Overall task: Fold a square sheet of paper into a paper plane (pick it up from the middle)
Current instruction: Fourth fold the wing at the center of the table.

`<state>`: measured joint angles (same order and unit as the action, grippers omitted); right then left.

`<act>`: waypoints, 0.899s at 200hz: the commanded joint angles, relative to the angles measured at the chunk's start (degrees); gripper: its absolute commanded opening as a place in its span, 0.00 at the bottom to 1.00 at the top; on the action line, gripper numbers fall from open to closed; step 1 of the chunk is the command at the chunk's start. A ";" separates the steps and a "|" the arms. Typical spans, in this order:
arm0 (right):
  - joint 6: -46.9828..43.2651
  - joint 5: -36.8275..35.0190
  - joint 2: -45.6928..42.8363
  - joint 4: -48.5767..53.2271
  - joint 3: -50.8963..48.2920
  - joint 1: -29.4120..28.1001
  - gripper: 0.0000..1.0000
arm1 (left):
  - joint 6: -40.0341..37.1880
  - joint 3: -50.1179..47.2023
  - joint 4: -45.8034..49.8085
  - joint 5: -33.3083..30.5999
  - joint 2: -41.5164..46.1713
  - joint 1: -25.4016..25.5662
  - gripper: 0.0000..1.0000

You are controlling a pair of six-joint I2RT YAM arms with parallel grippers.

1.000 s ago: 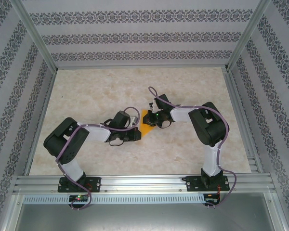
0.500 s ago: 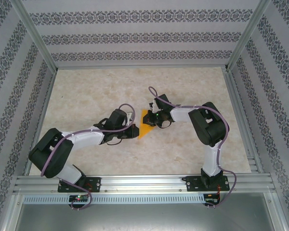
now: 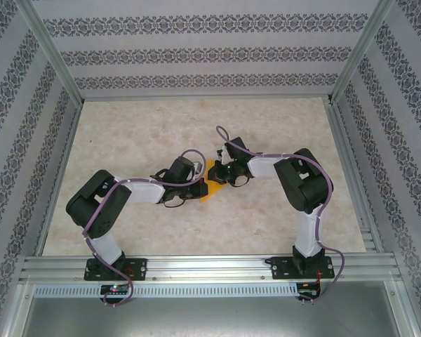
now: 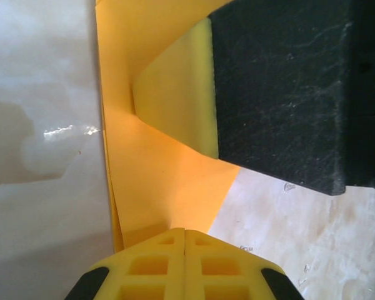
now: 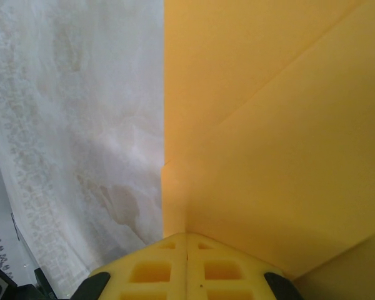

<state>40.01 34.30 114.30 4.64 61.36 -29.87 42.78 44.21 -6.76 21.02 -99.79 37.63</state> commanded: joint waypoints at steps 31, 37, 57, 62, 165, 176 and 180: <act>0.32 -3.20 -1.89 -1.81 -2.38 -0.01 0.03 | -0.86 -2.28 3.34 -0.05 -1.25 0.17 0.00; 0.51 -3.08 -2.82 -2.61 -2.96 -0.10 0.03 | -0.79 -2.79 3.27 -0.17 -1.29 0.17 0.00; 0.25 -2.67 -4.85 -3.57 -3.86 -0.91 0.04 | -0.58 -3.67 2.64 -0.19 -1.37 0.17 0.00; 0.22 -2.58 -5.01 -3.43 -3.98 -1.25 0.03 | -0.57 -3.72 2.51 -0.20 -1.45 0.21 0.00; -4.85 -4.15 0.80 3.87 0.28 1.38 0.03 | 0.81 -4.64 4.21 -0.04 -2.21 0.18 0.00; -4.92 -4.25 1.54 3.78 1.04 3.43 0.03 | 0.92 -4.99 4.57 0.15 -2.40 0.17 0.00; -4.94 -4.30 1.82 3.71 1.39 4.09 0.03 | 1.02 -5.26 4.60 0.18 -2.38 0.20 0.00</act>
<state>37.39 34.50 113.14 6.66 60.69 -30.98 42.81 42.04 -8.78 21.56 -100.44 37.63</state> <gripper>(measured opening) 0.049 0.062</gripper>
